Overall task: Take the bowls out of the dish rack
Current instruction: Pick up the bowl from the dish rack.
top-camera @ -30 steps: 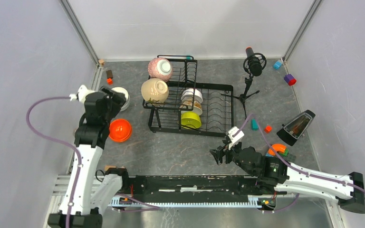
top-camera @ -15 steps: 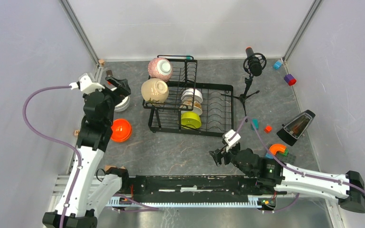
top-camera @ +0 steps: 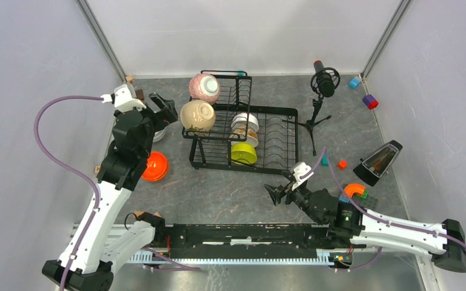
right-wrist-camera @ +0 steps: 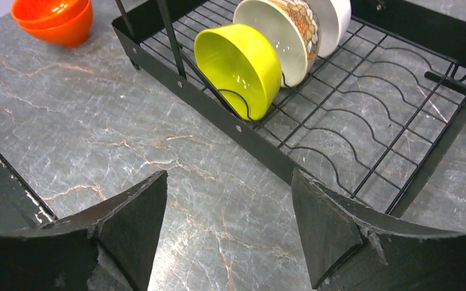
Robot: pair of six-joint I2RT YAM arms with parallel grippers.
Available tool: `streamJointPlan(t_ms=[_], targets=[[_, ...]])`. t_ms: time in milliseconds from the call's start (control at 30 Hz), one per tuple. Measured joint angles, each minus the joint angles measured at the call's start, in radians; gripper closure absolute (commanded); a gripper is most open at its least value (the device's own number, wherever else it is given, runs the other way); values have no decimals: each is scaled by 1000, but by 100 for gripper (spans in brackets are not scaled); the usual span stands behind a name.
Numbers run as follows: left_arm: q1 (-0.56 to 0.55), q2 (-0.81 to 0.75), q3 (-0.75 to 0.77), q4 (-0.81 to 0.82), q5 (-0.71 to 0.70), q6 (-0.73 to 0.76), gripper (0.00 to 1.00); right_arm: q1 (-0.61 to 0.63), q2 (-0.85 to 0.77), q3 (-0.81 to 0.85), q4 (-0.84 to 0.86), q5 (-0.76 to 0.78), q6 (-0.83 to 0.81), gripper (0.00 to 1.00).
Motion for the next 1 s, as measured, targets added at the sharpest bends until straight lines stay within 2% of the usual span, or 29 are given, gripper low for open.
streamJointPlan(t_ms=[133, 433, 733, 1000], targets=[[-6, -14, 0, -50, -15, 0, 0, 0, 0, -4, 47, 1, -17, 20], [-12, -192, -163, -44, -27, 6, 0, 0, 42, 39, 71, -3, -66, 21], [-29, -209, -171, -9, -6, 10, 0, 0, 62, 122, 63, -2, -101, 21], [-32, -217, -199, 32, 75, 12, 0, 0, 135, 393, -54, 49, -176, 20]])
